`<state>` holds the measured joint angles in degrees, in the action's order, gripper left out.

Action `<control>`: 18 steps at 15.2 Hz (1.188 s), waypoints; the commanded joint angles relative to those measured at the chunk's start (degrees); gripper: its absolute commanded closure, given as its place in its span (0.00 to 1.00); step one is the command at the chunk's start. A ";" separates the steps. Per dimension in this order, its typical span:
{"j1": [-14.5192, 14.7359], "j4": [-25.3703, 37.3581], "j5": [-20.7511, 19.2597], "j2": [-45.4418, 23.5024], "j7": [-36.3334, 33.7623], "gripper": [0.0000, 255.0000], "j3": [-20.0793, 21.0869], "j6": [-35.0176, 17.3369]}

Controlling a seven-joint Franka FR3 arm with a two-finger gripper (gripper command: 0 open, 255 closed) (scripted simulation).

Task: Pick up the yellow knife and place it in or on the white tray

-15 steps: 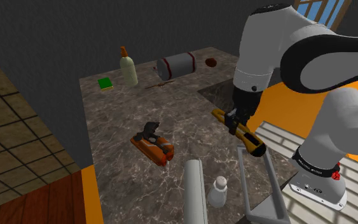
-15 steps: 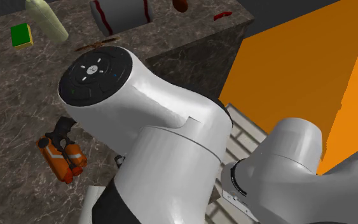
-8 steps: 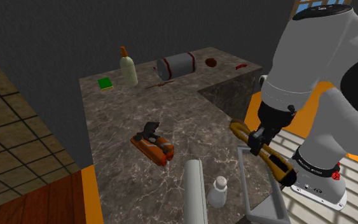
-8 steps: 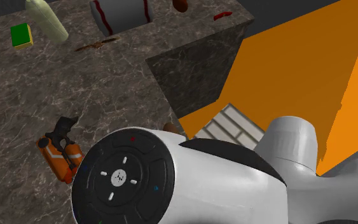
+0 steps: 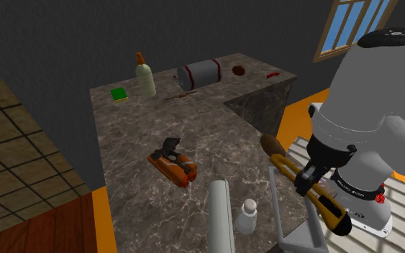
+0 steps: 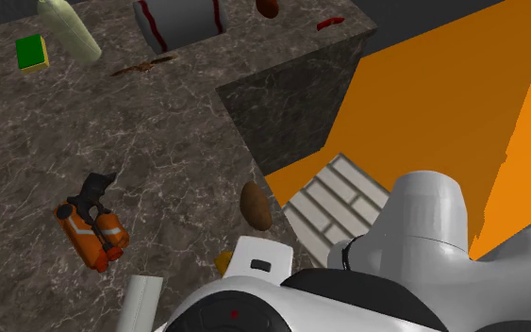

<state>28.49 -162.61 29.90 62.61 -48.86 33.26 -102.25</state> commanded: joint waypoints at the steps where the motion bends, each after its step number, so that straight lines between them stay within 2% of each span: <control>1: 0.48 -1.31 1.05 -0.25 -0.09 1.00 1.03 -1.56; 9: 1.81 -6.17 5.41 -3.11 0.33 1.00 5.38 -9.02; 17: 1.81 -6.17 5.41 -3.11 0.33 1.00 5.38 -9.02; 18: 1.82 -6.18 5.41 -3.11 0.33 0.00 5.38 -9.02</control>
<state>30.30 -168.79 35.31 59.50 -48.52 38.63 -111.27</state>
